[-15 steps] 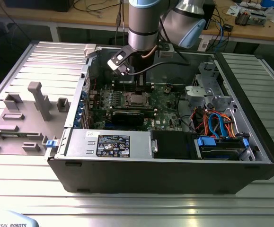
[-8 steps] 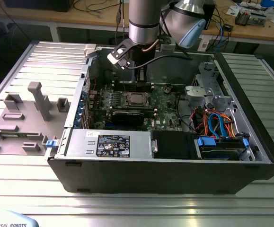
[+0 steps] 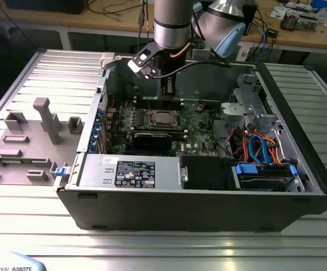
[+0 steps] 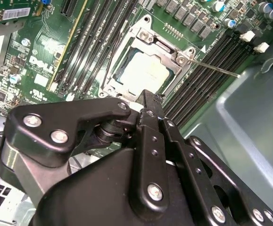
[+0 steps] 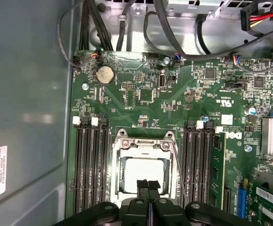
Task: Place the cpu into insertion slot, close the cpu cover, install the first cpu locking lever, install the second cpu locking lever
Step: 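Install the first cpu locking lever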
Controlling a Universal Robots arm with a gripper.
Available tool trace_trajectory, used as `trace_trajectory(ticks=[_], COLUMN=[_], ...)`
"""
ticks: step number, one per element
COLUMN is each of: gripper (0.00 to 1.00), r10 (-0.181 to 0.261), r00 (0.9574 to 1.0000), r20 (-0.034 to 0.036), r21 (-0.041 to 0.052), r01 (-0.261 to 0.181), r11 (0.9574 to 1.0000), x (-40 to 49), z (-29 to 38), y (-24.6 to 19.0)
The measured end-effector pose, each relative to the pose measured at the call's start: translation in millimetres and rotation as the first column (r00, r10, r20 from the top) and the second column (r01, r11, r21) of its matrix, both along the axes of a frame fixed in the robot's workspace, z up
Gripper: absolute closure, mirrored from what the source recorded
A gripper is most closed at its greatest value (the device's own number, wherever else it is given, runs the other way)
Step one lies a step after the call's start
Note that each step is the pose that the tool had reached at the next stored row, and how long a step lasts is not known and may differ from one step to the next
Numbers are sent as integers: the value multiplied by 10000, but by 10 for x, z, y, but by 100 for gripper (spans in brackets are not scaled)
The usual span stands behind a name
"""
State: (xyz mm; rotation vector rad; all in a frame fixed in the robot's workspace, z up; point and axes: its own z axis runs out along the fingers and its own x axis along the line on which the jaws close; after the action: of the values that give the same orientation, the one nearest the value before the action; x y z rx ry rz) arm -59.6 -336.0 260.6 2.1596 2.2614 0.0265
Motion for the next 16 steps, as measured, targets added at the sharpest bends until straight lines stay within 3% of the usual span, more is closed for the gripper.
trace_trajectory(ticks=[2,12,14,16], gripper=[89,89,89,89], r10=[0,174,465,1102], r00=[10000,9998,9989,9939], r20=[0,0,0,0], r21=[0,4,3,3], r01=[0,-174,-465,-1102], r11=[10000,9998,9989,9939], x=[0,0,0,0], z=[36,37,37,37], y=[0,0,0,0])
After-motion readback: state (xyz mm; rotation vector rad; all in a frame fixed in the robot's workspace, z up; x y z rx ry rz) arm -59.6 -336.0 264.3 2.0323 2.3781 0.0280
